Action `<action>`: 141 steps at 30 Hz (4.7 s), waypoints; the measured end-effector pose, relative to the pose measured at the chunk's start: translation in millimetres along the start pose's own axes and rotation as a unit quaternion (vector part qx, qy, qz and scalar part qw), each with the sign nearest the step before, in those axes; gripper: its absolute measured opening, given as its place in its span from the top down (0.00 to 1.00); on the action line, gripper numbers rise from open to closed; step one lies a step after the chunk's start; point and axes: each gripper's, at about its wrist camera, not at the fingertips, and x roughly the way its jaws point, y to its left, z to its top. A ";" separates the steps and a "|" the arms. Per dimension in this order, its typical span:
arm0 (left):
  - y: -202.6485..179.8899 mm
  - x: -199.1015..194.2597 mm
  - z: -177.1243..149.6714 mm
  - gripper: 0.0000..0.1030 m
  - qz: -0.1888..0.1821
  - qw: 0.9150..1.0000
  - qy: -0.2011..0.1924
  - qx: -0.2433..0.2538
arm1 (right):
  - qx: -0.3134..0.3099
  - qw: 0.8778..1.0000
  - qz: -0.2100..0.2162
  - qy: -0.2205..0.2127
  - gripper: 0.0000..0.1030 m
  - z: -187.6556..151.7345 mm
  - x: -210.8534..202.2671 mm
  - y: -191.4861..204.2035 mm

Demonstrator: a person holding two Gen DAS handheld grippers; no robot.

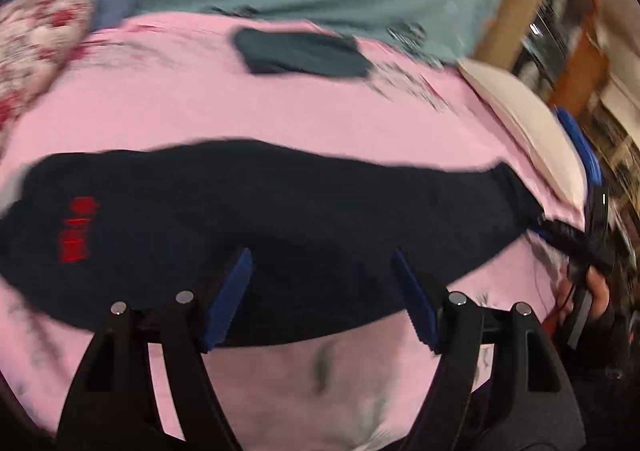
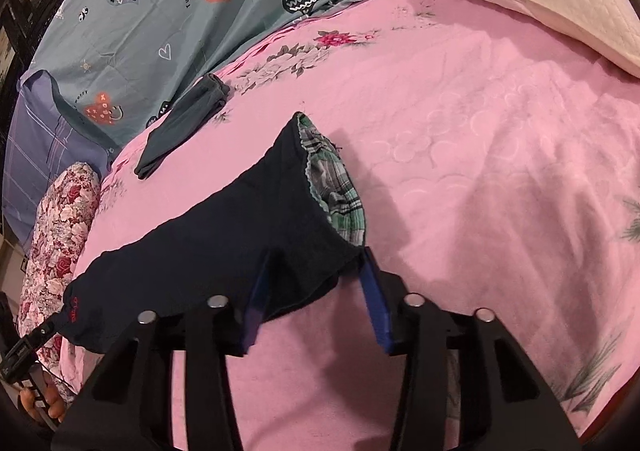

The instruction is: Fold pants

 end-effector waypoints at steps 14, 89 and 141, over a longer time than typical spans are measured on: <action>20.6 13.5 -13.1 0.26 0.036 0.999 -0.007 -0.034 | -0.211 0.966 0.145 -0.037 0.86 -14.4 -27.6 183.2; 83.5 -35.6 -46.5 0.19 0.059 0.995 -0.038 -0.068 | -0.328 0.908 0.179 0.188 0.75 -91.4 90.4 300.7; -13.3 92.3 41.3 0.05 0.071 0.996 0.048 0.007 | -0.212 0.969 0.057 0.115 0.79 44.9 76.7 140.5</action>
